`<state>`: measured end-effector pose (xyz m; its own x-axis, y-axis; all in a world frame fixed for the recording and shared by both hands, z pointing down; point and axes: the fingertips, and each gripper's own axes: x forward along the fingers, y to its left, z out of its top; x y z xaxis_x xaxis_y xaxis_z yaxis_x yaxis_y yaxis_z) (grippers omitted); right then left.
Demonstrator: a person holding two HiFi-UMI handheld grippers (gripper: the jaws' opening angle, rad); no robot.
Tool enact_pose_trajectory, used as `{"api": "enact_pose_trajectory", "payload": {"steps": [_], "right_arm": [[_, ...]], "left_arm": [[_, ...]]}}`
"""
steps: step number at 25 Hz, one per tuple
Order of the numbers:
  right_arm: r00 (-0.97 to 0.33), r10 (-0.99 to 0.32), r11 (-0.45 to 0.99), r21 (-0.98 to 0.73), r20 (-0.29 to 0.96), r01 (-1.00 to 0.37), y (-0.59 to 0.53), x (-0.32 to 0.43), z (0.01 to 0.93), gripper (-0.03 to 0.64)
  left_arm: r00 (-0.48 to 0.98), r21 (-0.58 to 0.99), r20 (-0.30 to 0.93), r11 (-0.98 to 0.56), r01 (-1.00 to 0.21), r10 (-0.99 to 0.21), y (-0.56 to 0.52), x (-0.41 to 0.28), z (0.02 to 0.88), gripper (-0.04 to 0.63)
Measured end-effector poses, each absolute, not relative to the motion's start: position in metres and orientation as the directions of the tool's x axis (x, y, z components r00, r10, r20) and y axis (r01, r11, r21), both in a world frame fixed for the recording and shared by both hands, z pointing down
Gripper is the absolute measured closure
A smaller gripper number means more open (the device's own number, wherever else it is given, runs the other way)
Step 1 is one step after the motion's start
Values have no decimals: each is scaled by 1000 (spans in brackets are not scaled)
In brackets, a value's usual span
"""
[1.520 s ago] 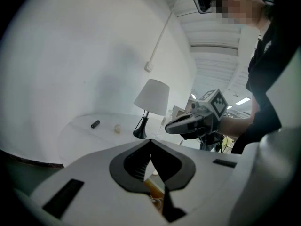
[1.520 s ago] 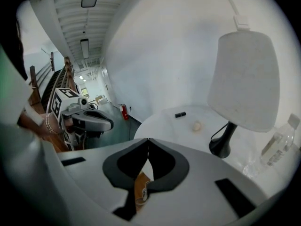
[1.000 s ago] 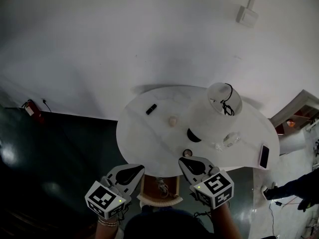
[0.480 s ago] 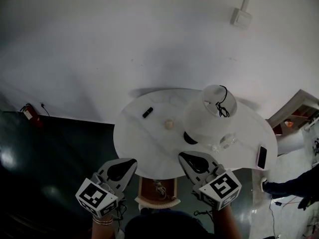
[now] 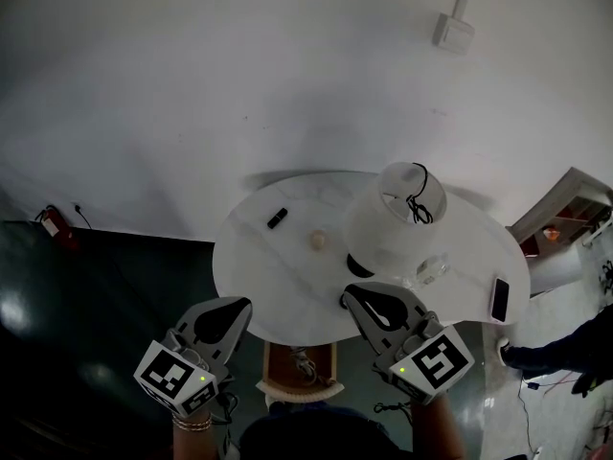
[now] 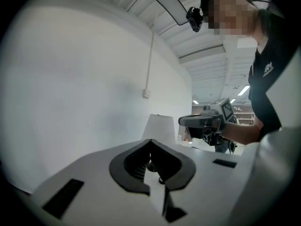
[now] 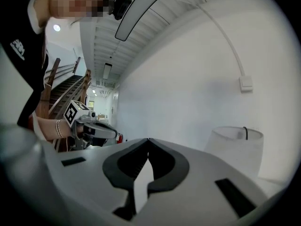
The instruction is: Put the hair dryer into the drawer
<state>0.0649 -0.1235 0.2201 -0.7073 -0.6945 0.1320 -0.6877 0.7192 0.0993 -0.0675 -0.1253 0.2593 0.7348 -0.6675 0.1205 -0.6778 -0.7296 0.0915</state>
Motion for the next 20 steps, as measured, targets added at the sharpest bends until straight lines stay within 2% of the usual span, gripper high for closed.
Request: {"api": "enact_pose_trajectory", "payload": {"steps": [5,20], "right_arm": [[-714,-694,720,84,94,-689,-121,66,212,598],[-716,-692,722,69,97,-688,-117,68,217,598]], "left_arm": [[727,98,111,-721,-686,-677,-127,-69,256,578],[721,106,108,-713,-693,-685,-125,-69,257,578]]}}
